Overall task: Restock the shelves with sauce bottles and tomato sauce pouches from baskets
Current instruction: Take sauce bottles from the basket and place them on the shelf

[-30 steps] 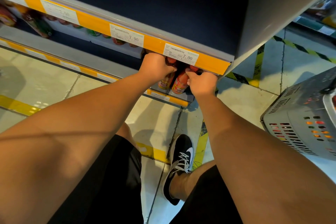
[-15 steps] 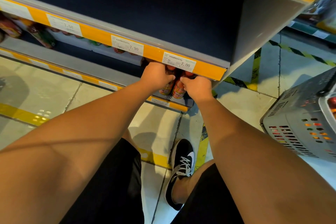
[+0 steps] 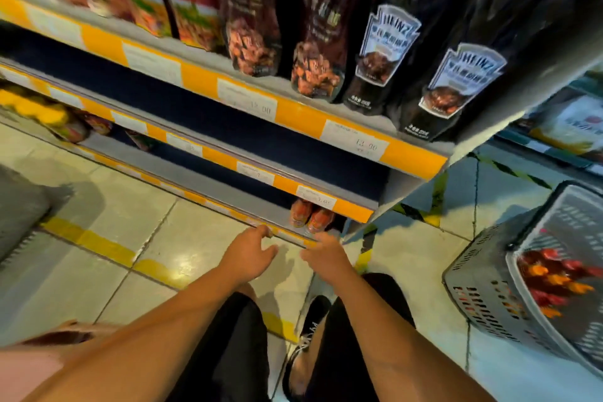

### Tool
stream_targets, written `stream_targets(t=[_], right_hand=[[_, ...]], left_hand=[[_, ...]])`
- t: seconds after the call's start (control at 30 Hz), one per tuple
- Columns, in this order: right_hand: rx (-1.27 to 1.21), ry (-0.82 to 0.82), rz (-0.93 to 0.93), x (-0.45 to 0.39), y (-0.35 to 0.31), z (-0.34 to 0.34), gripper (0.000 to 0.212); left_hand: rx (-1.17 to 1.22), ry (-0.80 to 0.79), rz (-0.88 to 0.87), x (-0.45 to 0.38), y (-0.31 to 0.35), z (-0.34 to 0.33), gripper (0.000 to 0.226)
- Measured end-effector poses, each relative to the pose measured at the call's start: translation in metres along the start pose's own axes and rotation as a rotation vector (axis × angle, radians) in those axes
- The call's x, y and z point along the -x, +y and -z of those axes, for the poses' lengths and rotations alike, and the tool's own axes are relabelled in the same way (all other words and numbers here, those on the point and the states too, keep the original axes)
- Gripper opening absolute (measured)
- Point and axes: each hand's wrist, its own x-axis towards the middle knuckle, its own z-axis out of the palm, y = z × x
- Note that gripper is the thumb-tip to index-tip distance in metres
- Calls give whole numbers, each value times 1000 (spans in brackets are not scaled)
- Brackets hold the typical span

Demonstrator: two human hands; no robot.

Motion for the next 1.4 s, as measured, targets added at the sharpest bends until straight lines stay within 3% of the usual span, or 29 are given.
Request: stream_targets(t=[0.1,0.2,0.3,0.53,0.67,0.8,1.0,1.23,1.4], right_hand=[[-113,-6,51,82,-7,23,49],[-68,13,82,165,-5,53,37],[-18,173,105,247,-6,88,29],[36,224,-1,399,1,130,34],[-5,250,-90,449,27,144,34],[-57,347,-177,497,79,169,37],[-255,414,-290,546,188,232,38],[-177,285,-504,641,365,311,46],[-126,327,-605,673,431,369,43]], left_hand=[[12,-56,-9,64,23,33,47],[-1,-147,-32,133,50,66,50],[46,-218,-29,200,74,99,55],[23,-286,-91,313,130,152,43],[-79,-350,-205,352,154,159,49],[-135,-366,-260,377,193,145,43],[-230,-396,-330,380,317,85,41],[-74,-430,-206,366,487,-6,26],[-161,-423,-132,358,528,-41,23]])
